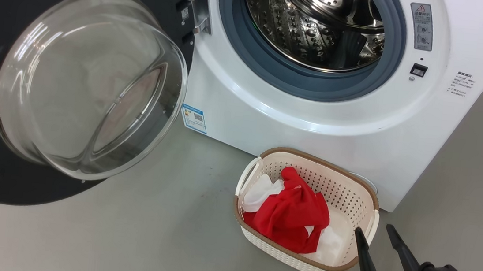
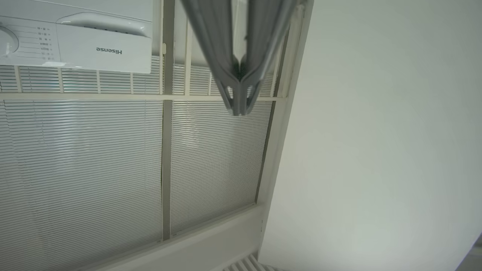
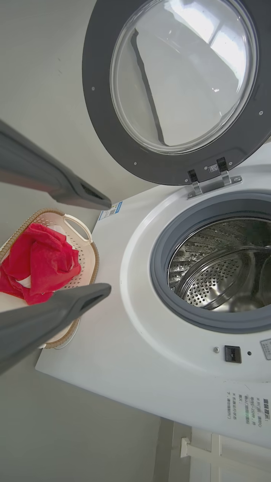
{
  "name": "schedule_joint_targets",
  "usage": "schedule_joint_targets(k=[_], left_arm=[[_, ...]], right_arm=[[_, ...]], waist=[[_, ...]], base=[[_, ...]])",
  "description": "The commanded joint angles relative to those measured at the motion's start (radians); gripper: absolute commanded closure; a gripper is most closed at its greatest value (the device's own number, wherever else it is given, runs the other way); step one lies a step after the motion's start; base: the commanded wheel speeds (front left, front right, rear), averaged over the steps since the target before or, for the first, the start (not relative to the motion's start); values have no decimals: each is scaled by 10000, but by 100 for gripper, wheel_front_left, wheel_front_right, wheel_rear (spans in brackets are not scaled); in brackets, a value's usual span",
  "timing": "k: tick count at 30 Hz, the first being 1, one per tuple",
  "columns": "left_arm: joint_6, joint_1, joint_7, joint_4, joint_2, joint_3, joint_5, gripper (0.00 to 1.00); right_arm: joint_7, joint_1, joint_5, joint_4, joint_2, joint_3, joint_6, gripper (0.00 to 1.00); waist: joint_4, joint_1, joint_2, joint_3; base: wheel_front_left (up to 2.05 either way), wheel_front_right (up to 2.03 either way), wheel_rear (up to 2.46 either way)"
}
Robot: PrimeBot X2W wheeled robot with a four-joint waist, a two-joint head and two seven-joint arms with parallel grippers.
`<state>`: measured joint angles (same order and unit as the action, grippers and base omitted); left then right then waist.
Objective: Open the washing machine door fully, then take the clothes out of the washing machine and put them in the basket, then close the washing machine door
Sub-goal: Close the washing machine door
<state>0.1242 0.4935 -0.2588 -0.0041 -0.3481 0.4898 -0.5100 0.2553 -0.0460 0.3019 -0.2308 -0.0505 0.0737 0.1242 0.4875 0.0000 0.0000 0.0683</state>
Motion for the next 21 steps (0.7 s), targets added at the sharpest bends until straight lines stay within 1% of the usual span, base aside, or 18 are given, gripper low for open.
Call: schedule_joint_targets(k=[1, 3, 4, 6, 9, 11, 13, 14, 15, 16, 21], left_arm=[[63, 636, -30, 626, -837, 395, -353, 100], [64, 1053, -30, 1682, -1218, 460, -733, 100], [64, 1376, -30, 3051, -1580, 277, -1260, 100], [64, 1686, 65, 4343, -2103, -235, -1781, 100], [64, 2179, 840, 5922, -2750, -983, -2768, 100], [64, 2450, 1535, 6797, -3067, -1387, -3370, 100], [64, 2675, 2136, 7326, -3299, -1772, -3966, 100], [64, 2675, 2136, 7326, -3299, -1772, -3966, 100], [64, 2768, 2669, 7810, -3508, -2130, -4401, 100], [64, 2768, 2669, 7810, -3508, -2130, -4401, 100], [65, 2664, 4276, 8218, -3819, -3012, -5634, 100]], right_arm=[[65, -39, 13, 282, -3, 167, 65, 0], [65, -45, 73, 299, -1, 202, 65, 0], [65, -40, 121, 307, 0, 222, 65, 0], [65, -53, 158, 312, 0, 227, 65, 0], [65, -45, 186, 318, 1, 240, 65, 0], [65, -22, 197, 312, 1, 241, 65, 0], [65, -5, 197, 312, 2, 231, 65, 0], [65, -5, 197, 312, 2, 231, 65, 0], [65, 7, 187, 322, 2, 222, 65, 0], [65, 7, 187, 322, 2, 222, 65, 0], [65, 33, 133, 348, 2, 210, 65, 0]], waist=[[2, 0, 0, 7], [-44, 0, 0, 26], [-72, 0, 0, 38], [-83, 0, 0, 36], [-101, 0, 0, 84], [-102, 0, 0, 114], [-89, 0, 0, 147], [-89, 0, 0, 147], [-85, 0, 0, 193], [-85, 0, 0, 193], [-158, 0, 0, 328]], base=[[0, 0, 0], [0, 0, 0], [0, 0, 0], [0, 0, 0], [0, 0, 0], [0, 0, 0], [0, 0, 0], [0, 0, 0], [0, 0, 0], [0, 0, 0], [0, 0, 0]])
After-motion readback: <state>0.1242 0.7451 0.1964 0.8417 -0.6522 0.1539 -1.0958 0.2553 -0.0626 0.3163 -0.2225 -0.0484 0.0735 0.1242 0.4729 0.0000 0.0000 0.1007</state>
